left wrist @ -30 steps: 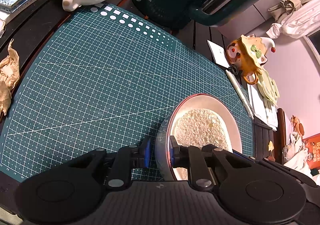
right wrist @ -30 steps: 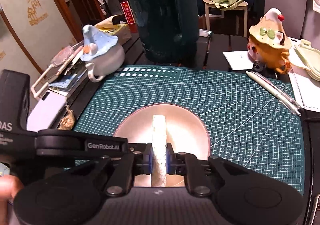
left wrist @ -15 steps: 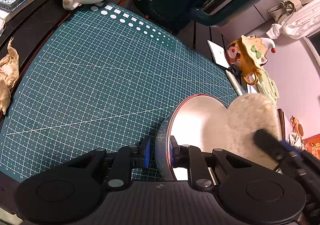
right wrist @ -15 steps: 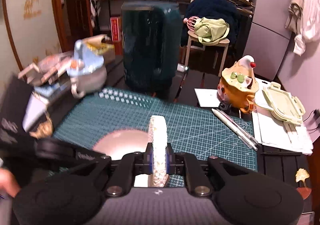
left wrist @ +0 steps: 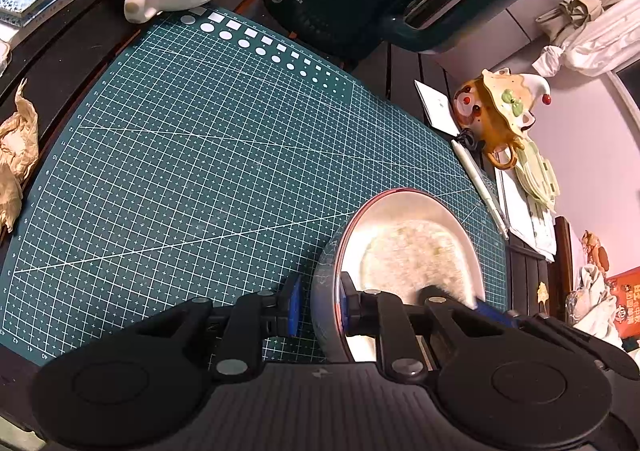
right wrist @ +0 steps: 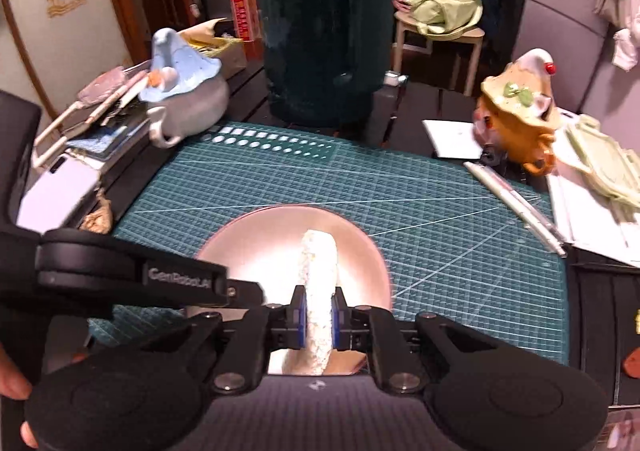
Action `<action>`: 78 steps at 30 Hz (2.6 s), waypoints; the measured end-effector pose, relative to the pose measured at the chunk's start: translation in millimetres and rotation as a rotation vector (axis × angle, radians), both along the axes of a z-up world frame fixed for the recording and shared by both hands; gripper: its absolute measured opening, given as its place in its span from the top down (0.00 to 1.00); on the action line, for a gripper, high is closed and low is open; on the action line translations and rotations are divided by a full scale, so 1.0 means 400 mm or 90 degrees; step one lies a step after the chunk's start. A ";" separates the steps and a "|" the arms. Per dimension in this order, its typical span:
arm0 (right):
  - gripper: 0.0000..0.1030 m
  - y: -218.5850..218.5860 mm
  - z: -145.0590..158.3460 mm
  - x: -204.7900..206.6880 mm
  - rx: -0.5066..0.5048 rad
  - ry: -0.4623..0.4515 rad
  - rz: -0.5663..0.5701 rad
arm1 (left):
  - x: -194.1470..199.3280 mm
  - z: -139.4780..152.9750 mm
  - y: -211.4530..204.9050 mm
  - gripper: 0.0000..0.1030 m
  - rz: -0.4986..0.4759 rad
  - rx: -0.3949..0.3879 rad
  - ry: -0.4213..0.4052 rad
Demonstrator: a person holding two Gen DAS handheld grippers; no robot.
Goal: Clean bowl
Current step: 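Keep the bowl held with the left tool while the right tool wipes the inside with the sponge, then hold the bowl rim with the left tool while the right tool scrubs the bowl bottom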
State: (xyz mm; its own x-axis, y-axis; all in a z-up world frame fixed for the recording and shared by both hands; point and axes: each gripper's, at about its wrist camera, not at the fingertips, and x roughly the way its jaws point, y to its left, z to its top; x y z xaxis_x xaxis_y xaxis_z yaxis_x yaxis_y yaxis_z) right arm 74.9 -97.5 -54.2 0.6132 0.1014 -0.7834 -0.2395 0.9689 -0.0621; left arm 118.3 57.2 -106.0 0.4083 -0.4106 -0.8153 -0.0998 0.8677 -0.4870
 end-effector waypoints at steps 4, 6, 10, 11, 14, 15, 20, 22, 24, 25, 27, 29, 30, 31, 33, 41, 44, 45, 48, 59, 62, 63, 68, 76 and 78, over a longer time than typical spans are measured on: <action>0.90 -0.006 0.046 -0.020 0.001 -0.041 -0.001 | -0.001 -0.003 0.000 0.83 0.000 0.000 -0.001; 0.90 -0.018 0.075 -0.027 0.022 -0.058 -0.004 | -0.002 -0.003 0.000 0.83 0.002 0.000 0.001; 0.90 -0.046 0.090 -0.015 0.123 -0.024 0.006 | -0.003 -0.002 -0.001 0.83 0.002 0.002 0.000; 0.90 -0.045 0.078 -0.009 0.134 -0.007 0.009 | -0.003 -0.002 -0.001 0.82 0.002 0.002 -0.001; 0.90 -0.034 0.031 0.010 0.126 0.036 0.009 | -0.001 -0.001 -0.001 0.82 0.001 0.002 0.000; 0.90 -0.031 0.015 0.017 0.123 0.050 0.009 | 0.000 -0.001 -0.001 0.82 0.001 0.002 0.001; 0.90 -0.020 -0.021 0.028 0.087 0.057 -0.003 | 0.000 -0.001 -0.001 0.82 0.000 0.004 0.000; 0.90 -0.016 -0.011 0.016 0.057 0.034 -0.006 | 0.000 -0.001 -0.001 0.82 0.000 0.003 0.000; 0.90 -0.014 0.005 0.004 0.031 0.008 -0.007 | -0.001 -0.001 -0.001 0.82 0.000 0.003 0.001; 0.90 -0.017 0.015 0.000 0.032 0.000 -0.007 | -0.001 -0.001 -0.002 0.82 0.001 0.003 0.001; 0.90 -0.026 0.046 -0.010 0.038 -0.025 -0.009 | -0.002 0.000 -0.002 0.82 0.001 0.002 0.002; 0.90 -0.040 0.067 -0.012 0.071 -0.034 -0.010 | -0.002 0.000 -0.002 0.82 0.002 0.002 0.002; 0.90 -0.047 0.078 -0.012 0.088 -0.038 -0.010 | -0.002 0.000 -0.002 0.82 0.002 0.003 0.001; 0.90 -0.054 0.089 -0.013 0.104 -0.043 -0.010 | -0.003 0.000 -0.002 0.82 0.002 0.003 0.001; 0.90 -0.061 0.091 -0.009 0.143 -0.029 -0.005 | -0.003 0.000 -0.003 0.82 0.002 0.003 0.001; 0.90 -0.026 -0.020 0.038 0.127 0.074 -0.001 | -0.001 -0.001 -0.001 0.82 -0.001 0.003 0.001; 0.90 -0.020 -0.017 0.036 0.076 0.054 -0.004 | -0.001 -0.002 -0.002 0.82 -0.001 0.004 0.001; 0.90 -0.016 -0.017 0.028 0.065 0.048 -0.004 | -0.001 -0.002 -0.002 0.82 -0.002 0.004 0.001; 0.90 -0.019 0.014 0.011 0.037 0.015 -0.007 | -0.001 -0.003 0.000 0.82 -0.001 0.001 0.002; 0.90 -0.046 0.073 0.000 0.147 0.006 0.013 | 0.000 -0.002 -0.003 0.82 -0.001 0.004 0.001; 0.90 -0.028 0.015 0.021 0.137 0.058 0.018 | -0.001 -0.001 -0.005 0.82 -0.002 0.006 0.000; 0.90 -0.025 -0.003 0.029 0.135 0.073 0.015 | -0.001 0.000 -0.005 0.82 -0.002 0.007 0.000; 0.90 -0.020 -0.005 0.026 0.063 0.046 -0.004 | -0.002 0.000 -0.006 0.82 -0.003 0.007 -0.001; 0.90 -0.048 0.080 -0.007 0.060 -0.035 -0.013 | -0.002 -0.002 -0.005 0.82 -0.003 0.007 -0.001; 0.90 -0.053 0.096 -0.008 0.089 -0.037 -0.006 | -0.002 -0.002 -0.005 0.82 -0.003 0.007 -0.001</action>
State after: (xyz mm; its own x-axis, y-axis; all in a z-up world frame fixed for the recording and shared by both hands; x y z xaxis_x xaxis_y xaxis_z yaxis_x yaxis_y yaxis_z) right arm 71.7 -118.5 -15.7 0.6587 0.2005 -0.7252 -0.2297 0.9714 0.0599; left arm 117.4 55.1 -106.8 0.4080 -0.4029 -0.8193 -0.0953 0.8737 -0.4771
